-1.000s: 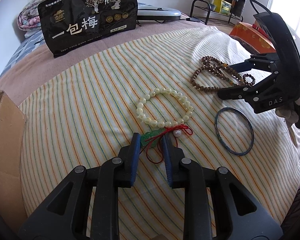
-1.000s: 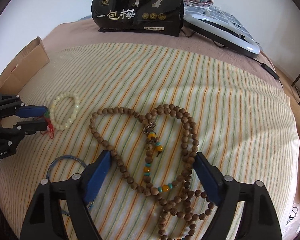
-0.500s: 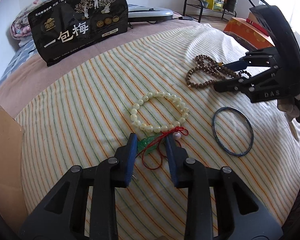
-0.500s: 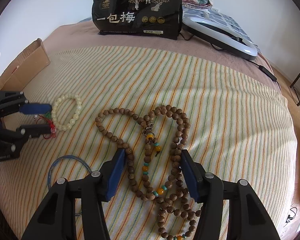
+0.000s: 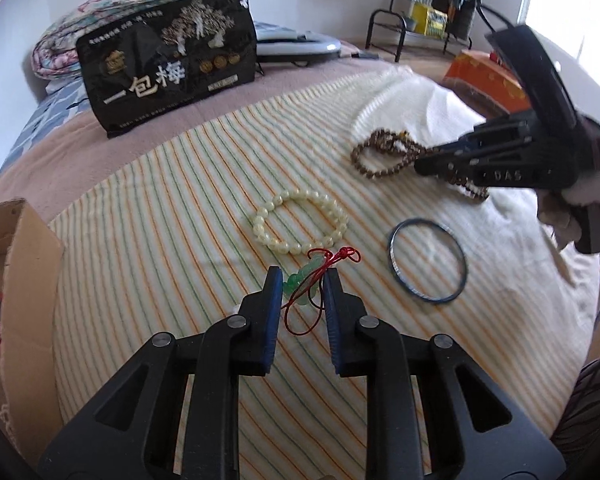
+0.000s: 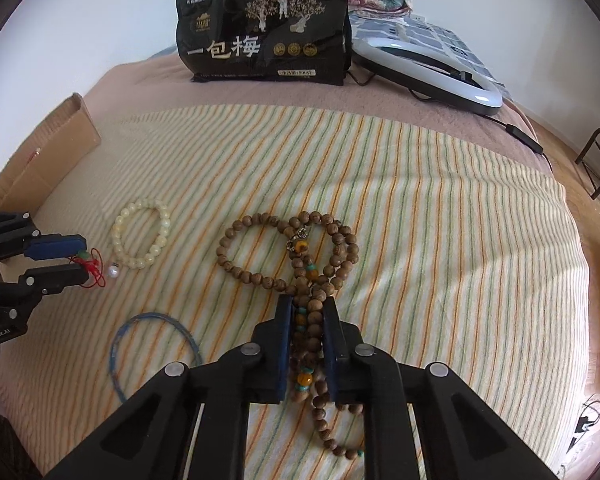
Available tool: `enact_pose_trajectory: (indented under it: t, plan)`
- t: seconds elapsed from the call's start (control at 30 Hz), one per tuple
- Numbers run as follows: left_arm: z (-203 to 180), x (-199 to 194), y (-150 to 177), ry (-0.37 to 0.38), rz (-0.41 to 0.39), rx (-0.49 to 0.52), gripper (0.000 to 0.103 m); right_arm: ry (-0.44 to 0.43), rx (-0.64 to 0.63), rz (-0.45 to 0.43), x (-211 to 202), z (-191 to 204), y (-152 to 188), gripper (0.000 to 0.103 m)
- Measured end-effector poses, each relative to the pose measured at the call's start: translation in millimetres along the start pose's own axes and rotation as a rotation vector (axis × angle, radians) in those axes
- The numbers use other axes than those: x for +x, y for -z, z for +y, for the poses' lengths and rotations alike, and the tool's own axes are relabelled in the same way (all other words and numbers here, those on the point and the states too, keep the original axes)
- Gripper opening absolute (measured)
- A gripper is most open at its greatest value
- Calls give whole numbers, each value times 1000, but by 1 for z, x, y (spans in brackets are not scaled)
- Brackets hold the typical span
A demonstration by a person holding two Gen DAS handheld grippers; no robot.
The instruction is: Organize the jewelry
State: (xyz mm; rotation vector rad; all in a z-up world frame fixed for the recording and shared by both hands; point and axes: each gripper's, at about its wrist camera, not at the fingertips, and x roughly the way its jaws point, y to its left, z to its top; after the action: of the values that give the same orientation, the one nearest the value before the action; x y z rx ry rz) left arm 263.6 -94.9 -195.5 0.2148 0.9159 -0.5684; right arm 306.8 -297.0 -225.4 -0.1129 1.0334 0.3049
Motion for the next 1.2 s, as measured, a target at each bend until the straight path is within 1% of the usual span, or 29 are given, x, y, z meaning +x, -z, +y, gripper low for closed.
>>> enact_pose_trajectory:
  t: [0.23, 0.5, 0.7, 0.97, 1.2]
  plan:
    - [0, -36, -7, -4, -62, -33, 19, -7, 27, -50, -30, -1, 1, 11]
    - [4, -80, -11, -17, -131, -69, 19, 4, 39, -124, -82, 3, -2, 11]
    - [5, -114, -7, -34, -172, -83, 19, 10, 37, -172, -117, 11, -4, 11]
    - [18, -154, 4, -68, -214, -110, 19, 4, 9, -231, -157, 33, -13, 11]
    - [41, -185, 19, -101, -248, -152, 19, -22, -33, -270, -179, 67, -27, 11]
